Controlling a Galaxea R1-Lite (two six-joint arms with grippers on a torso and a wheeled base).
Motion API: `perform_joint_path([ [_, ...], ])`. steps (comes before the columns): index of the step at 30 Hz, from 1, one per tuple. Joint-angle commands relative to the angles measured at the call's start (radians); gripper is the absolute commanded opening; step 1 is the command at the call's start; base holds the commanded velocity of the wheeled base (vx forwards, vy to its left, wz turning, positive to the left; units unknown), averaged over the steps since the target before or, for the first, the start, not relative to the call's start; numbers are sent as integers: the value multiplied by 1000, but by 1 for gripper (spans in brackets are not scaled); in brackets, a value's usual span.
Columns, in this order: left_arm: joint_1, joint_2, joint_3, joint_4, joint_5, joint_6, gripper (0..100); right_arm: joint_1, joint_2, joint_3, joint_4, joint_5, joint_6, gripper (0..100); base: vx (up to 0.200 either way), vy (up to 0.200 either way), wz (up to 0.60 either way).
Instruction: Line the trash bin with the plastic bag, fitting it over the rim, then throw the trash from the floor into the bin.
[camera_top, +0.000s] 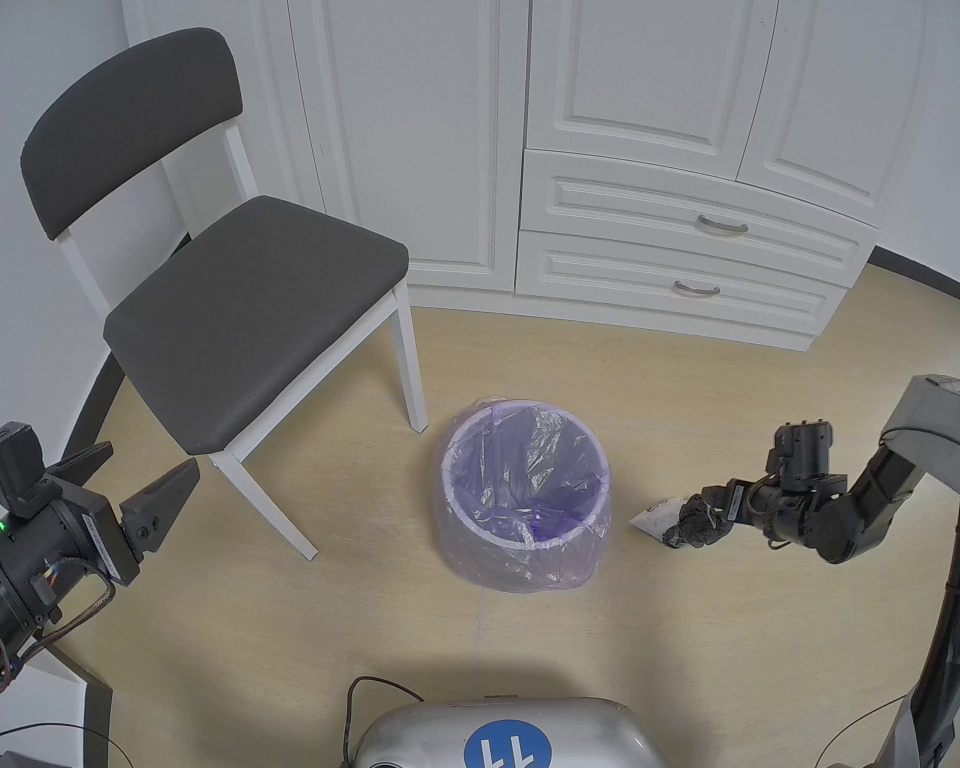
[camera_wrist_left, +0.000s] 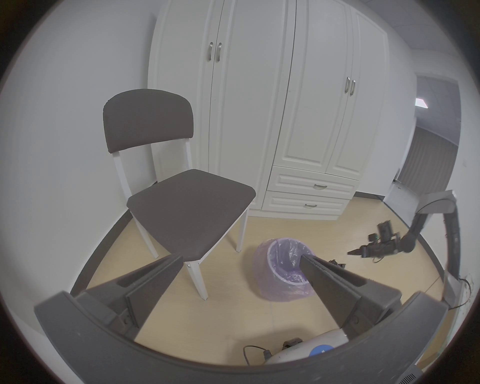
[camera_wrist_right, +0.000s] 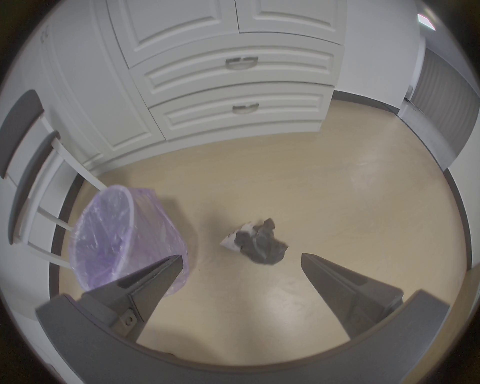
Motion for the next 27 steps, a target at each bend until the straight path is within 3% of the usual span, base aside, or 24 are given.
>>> perform_joint_path([
  [1,37,3,-3,-3,-28,-1,100,49,112,-9,-11,-42,15,100,0,0,0],
  [10,69,4,-3,-3,-65,-1,100,35,225,-95,0,-54,21,100,0,0,0],
  [16,76,6,-3,-5,-65,-1,100,35,314,-184,2,-111,29,100,0,0,0],
  [21,84,9,-3,-6,-68,-1,100,37,400,-299,0,-159,82,100,0,0,0],
  [27,121,14,-3,-8,-100,-1,100,35,423,-363,-2,-159,151,100,0,0,0],
])
